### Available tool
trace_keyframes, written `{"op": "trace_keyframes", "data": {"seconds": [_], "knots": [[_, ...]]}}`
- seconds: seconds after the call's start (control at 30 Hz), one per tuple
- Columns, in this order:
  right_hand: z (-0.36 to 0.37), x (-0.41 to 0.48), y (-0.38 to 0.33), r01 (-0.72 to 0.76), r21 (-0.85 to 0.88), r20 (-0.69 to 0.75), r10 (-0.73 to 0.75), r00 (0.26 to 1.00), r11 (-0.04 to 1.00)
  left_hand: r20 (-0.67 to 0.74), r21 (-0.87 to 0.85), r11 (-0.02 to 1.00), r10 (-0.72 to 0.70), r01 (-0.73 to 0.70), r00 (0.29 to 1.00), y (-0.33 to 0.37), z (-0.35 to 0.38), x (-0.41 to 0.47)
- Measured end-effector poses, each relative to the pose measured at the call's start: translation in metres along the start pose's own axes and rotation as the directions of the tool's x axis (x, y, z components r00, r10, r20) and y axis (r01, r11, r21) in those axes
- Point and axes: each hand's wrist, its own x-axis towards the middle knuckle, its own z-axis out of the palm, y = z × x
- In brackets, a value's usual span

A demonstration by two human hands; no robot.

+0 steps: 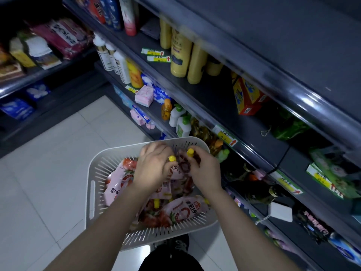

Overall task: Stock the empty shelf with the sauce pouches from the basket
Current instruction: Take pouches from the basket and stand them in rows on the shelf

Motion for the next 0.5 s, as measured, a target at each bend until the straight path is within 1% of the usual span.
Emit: {"op": "trace_keyframes", "data": {"seconds": [0.07,0.17,0.27,0.37,0.43,0.5], "knots": [[-0.010,-0.001,-0.009,0.040,-0.008,-0.022,-0.040,0.999,0.999,-0.035,-0.014,1.000,0.017,-0.018,0.999,0.000,-0.015,-0.008],[-0.030,-0.004,-0.023,0.106,-0.022,-0.050,-0.107,0.993,0.994,-0.081,-0.088,0.996,-0.041,0.033,0.996,0.005,-0.038,-0.010],[-0.051,-0.009,-0.038,0.115,-0.011,-0.064,-0.116,0.991,0.993,-0.122,-0.153,0.986,-0.089,0.069,0.989,0.020,-0.062,-0.004],[-0.070,-0.013,-0.051,0.153,-0.018,-0.078,-0.154,0.985,0.988,-0.148,-0.215,0.972,-0.132,0.098,0.980,0.030,-0.083,0.001],[-0.086,-0.017,-0.060,0.175,-0.014,-0.102,-0.176,0.979,0.984,-0.160,-0.243,0.963,-0.157,0.115,0.975,0.036,-0.097,0.004],[-0.106,-0.021,-0.071,0.198,-0.004,-0.132,-0.196,0.972,0.980,-0.181,-0.311,0.944,-0.175,0.113,0.968,0.046,-0.112,0.007]]}}
